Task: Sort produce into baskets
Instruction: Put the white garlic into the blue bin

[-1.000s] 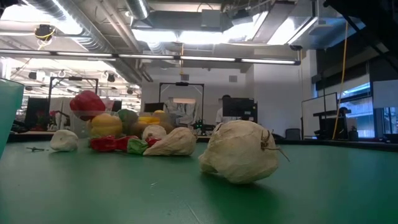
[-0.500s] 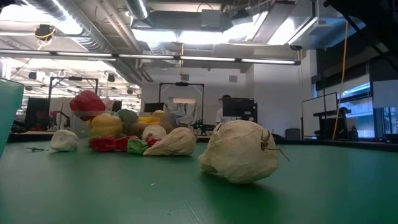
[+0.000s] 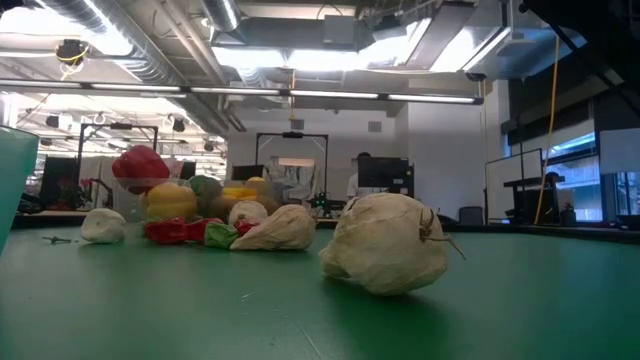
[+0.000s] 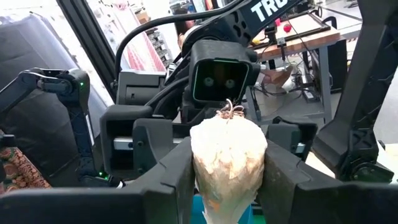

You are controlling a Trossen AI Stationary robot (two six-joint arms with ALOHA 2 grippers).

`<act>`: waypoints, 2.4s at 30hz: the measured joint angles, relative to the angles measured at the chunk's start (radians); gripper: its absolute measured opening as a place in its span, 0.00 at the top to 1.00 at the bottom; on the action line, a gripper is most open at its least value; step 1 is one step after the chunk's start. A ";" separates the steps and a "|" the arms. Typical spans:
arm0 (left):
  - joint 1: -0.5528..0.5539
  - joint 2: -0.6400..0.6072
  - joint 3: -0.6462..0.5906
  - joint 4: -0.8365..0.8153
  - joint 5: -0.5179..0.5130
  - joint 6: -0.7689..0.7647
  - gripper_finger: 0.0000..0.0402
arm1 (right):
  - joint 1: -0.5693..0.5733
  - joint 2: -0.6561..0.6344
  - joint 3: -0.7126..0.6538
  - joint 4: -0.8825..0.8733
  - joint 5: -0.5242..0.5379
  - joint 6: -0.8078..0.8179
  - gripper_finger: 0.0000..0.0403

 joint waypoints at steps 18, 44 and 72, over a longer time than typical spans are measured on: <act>0.061 0.000 0.000 0.000 -0.001 0.032 0.42 | 0.000 0.001 0.000 -0.001 0.004 0.000 0.68; 0.079 0.000 0.000 0.001 -0.001 0.014 0.78 | -0.002 0.002 0.000 -0.012 0.039 -0.003 0.68; 0.080 0.000 0.000 -0.002 -0.005 -0.002 0.90 | 0.004 0.002 0.000 -0.030 0.034 -0.073 0.17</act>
